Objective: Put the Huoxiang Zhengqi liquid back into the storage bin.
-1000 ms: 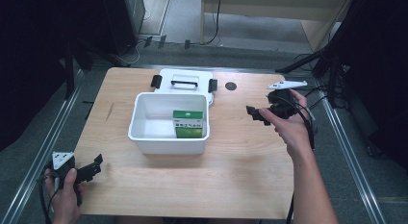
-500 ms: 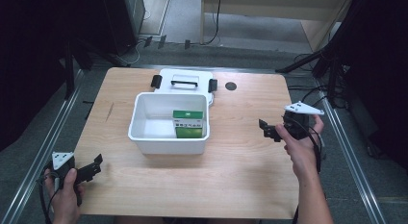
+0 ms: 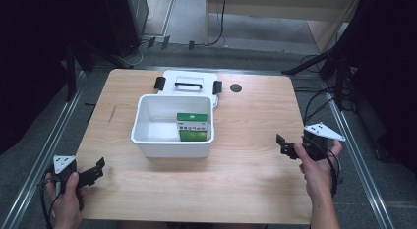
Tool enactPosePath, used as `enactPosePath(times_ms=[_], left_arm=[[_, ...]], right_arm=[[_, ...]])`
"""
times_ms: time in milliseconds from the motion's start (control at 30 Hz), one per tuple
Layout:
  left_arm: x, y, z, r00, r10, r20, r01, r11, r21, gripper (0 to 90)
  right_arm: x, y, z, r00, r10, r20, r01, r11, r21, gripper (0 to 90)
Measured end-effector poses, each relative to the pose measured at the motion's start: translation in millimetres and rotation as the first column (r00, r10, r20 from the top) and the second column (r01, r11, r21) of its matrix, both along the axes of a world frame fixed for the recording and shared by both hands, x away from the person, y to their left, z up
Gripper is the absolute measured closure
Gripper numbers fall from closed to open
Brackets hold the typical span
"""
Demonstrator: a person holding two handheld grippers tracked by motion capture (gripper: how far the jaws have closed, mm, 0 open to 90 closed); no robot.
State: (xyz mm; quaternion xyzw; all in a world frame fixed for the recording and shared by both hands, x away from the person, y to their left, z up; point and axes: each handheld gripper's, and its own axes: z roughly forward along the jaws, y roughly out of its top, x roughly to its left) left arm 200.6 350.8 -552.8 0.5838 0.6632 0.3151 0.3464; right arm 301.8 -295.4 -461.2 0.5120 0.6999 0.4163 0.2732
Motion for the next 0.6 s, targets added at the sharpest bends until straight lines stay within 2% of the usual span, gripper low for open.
enactPosePath(times_ms=[33, 333, 500, 600], left_arm=[[0.0, 0.1, -0.1, 1.0, 0.0, 0.002, 0.0, 1.0, -0.002, 4.2], [0.1, 0.5, -0.3, 1.0, 0.004, 0.006, -0.004, 1.0, -0.008, 4.2], [-0.2, 0.7, -0.2, 1.0, 0.005, 0.005, -0.005, 0.9999, -0.009, 4.2], [-0.3, 0.6, -0.2, 1.0, 0.006, 0.006, -0.006, 0.9999, -0.009, 4.2]], right_arm=[[-5.2, -4.5, -6.2, 0.9999, -0.01, 0.003, 0.01, 1.0, 0.001, 0.0], [-22.7, -22.6, -27.2, 0.9989, -0.045, 0.015, 0.044, 0.999, 0.031, 0.0], [-36.1, -33.0, -44.3, 0.9972, -0.074, 0.008, 0.073, 0.996, 0.046, 0.0], [-39.9, -34.9, -48.5, 0.9967, -0.082, 0.004, 0.081, 0.995, 0.054, 0.0]])
